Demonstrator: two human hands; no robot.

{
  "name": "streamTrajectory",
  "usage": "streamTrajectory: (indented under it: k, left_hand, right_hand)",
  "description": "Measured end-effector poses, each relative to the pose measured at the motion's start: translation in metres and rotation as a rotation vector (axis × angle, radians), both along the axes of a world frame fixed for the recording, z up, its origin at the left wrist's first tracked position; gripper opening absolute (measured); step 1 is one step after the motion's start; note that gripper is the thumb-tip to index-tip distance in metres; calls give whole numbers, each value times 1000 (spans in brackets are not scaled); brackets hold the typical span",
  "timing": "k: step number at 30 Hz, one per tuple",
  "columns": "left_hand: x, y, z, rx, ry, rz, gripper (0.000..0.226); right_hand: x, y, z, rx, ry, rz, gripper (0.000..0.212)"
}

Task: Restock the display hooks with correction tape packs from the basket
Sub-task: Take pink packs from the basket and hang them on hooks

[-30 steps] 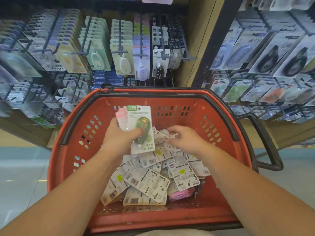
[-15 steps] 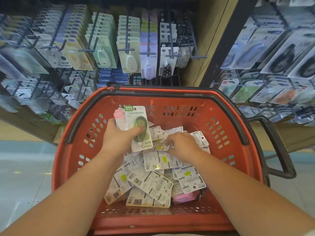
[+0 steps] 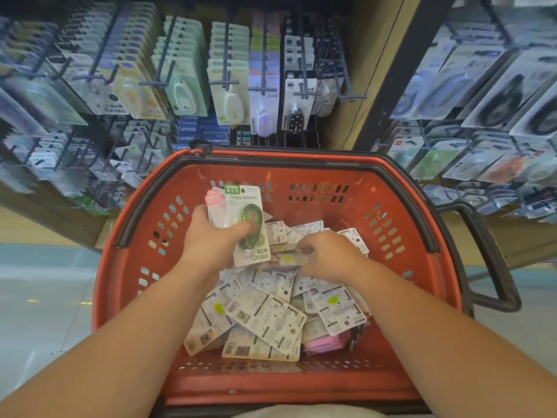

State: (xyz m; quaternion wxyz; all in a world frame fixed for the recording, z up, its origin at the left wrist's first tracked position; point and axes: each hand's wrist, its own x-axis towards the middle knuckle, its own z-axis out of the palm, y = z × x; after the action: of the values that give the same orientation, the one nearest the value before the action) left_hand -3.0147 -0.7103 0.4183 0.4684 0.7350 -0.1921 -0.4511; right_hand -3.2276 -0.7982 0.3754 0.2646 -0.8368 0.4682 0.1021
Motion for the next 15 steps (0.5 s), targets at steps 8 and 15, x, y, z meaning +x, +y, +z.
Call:
streamTrajectory:
  k: [8,15]
  left_hand:
    - [0,2,-3,-21,-83,-54,72]
    - [-9,6,-1,-105,63,-237,70]
  right_hand:
    - [-18,-11,45,174,-612,-358,17]
    - [-32,-20,97,268,-636,-156,15]
